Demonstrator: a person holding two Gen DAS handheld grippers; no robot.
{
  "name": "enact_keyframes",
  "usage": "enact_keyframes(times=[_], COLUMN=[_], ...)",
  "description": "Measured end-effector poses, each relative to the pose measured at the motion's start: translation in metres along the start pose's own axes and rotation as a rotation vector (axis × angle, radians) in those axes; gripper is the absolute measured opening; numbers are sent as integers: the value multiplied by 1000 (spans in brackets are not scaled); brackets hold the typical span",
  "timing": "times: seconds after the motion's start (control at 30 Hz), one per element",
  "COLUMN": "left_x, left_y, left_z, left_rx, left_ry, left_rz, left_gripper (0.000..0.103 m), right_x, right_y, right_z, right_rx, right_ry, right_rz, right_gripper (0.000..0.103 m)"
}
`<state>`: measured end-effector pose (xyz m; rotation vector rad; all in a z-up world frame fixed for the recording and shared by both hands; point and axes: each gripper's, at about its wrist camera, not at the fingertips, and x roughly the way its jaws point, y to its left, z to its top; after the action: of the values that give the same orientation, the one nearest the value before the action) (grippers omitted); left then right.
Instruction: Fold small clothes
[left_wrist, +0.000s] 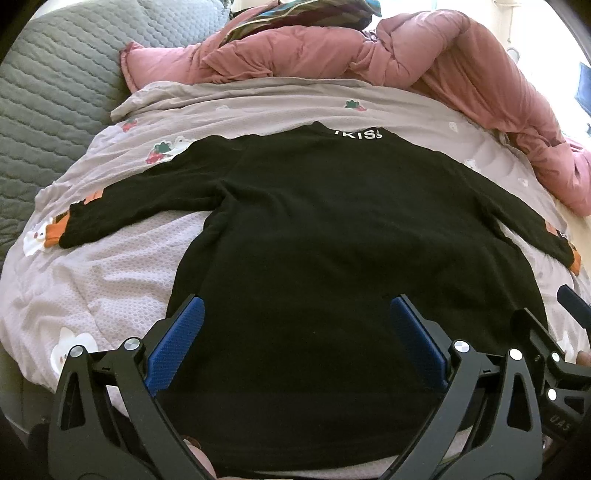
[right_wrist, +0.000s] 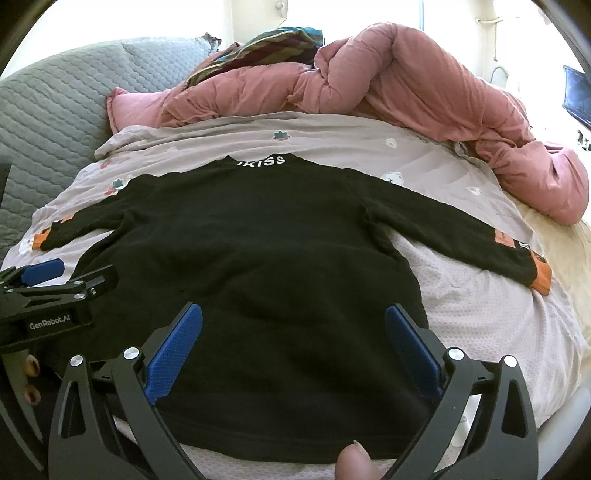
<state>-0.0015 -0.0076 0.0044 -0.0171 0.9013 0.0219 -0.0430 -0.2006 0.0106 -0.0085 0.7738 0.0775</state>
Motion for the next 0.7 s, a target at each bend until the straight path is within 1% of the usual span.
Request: enact_keyframes(times=[0.7], left_x=[-2], left_y=[-1], left_z=[2], left_rx=[1], left_ry=[-3], left_rz=[4], left_gripper=[95], right_x=[1], right_y=[0], right_z=[-1], right_rx=[-1], right_ry=[-3], right_rz=[0], right_gripper=[99])
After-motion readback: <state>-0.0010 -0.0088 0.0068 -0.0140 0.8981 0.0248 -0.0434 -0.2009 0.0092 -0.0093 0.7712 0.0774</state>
